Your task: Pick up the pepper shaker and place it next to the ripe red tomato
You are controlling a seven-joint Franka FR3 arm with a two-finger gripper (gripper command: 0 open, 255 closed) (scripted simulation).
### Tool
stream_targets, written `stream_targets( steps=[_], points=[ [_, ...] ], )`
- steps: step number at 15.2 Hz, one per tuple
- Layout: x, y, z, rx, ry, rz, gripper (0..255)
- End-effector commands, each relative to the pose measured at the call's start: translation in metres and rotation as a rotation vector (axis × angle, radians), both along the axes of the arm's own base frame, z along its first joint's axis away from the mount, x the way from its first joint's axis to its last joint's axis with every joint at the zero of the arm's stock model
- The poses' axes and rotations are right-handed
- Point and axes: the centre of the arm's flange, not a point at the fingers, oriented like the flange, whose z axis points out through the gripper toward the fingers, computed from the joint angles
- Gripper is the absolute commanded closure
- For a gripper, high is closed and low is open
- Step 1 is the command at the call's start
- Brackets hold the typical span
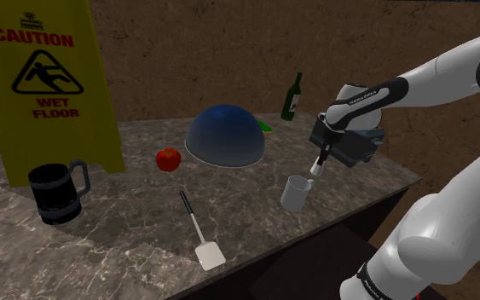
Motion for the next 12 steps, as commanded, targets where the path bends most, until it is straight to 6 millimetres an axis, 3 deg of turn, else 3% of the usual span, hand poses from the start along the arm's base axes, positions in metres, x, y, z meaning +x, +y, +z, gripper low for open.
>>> stream_targets(
  steps=[1, 9, 12],
  points=[
    [0.000, 0.000, 0.000, 0.000, 0.000, 0.000, 255],
    [0.000, 0.000, 0.000, 0.000, 0.000, 0.000, 255],
    [0.000, 0.000, 0.016, 0.000, 0.000, 0.000, 255]
  ],
)
